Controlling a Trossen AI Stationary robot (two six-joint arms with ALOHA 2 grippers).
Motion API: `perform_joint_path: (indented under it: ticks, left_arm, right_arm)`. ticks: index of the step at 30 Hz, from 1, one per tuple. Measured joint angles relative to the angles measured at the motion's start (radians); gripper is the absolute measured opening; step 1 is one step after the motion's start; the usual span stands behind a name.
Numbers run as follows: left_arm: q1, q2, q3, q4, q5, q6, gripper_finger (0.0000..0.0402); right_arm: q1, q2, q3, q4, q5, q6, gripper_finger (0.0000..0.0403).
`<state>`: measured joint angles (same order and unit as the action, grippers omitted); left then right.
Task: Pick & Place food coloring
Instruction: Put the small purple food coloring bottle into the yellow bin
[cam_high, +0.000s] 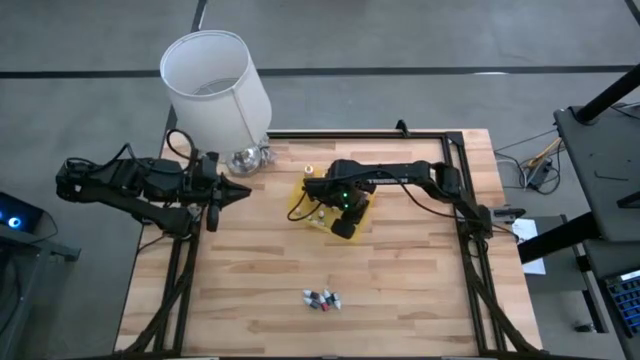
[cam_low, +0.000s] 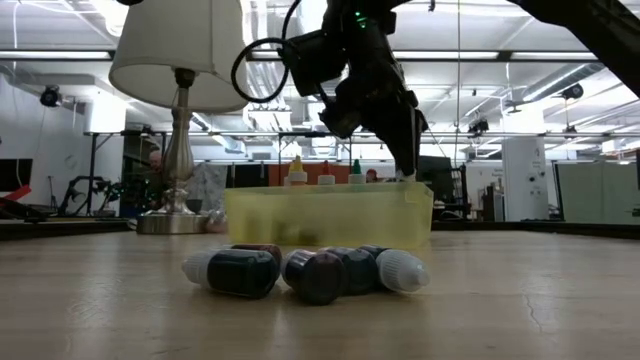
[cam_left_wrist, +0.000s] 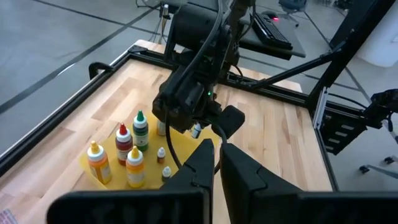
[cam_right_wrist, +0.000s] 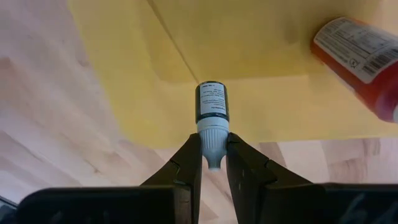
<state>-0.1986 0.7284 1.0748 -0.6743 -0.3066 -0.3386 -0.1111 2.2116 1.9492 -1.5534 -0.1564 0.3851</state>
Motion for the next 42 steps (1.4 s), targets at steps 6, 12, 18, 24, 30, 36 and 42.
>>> perform_joint_path:
  ticks: [6, 12, 18, 24, 30, 36, 42]
  left_arm:
    - [0.0, 0.0, 0.0, 0.0, 0.0, -0.002, 0.0002]
    - [0.0, 0.0, 0.0, 0.0, -0.001, -0.005, 0.0002]
    - [0.0, 0.0, 0.0, 0.0, -0.001, -0.014, 0.0002]
    - [0.0, 0.001, 0.0, 0.001, -0.001, -0.014, 0.0002]
    - [0.0, 0.001, 0.0, 0.001, -0.001, -0.017, 0.0002]
    - [0.0, 0.001, 0.0, 0.001, -0.001, -0.027, 0.0002]
    - [0.0, 0.001, 0.0, 0.001, -0.001, -0.027, 0.0002]
  right_arm:
    - [-0.002, 0.0, -0.034, 0.058, -0.001, -0.004, 0.0049]
    - [-0.009, 0.0, -0.025, 0.077, -0.008, -0.003, 0.0049]
    - [-0.017, 0.014, 0.01, 0.064, -0.035, 0.0, 0.0049]
    - [-0.018, 0.098, 0.122, -0.001, -0.03, -0.027, 0.0049]
    - [-0.018, 0.161, 0.204, -0.017, -0.027, -0.052, 0.0049]
    - [-0.018, 0.192, 0.207, -0.016, -0.028, -0.051, 0.0049]
    - [-0.016, 0.194, 0.175, -0.018, -0.033, -0.048, 0.0049]
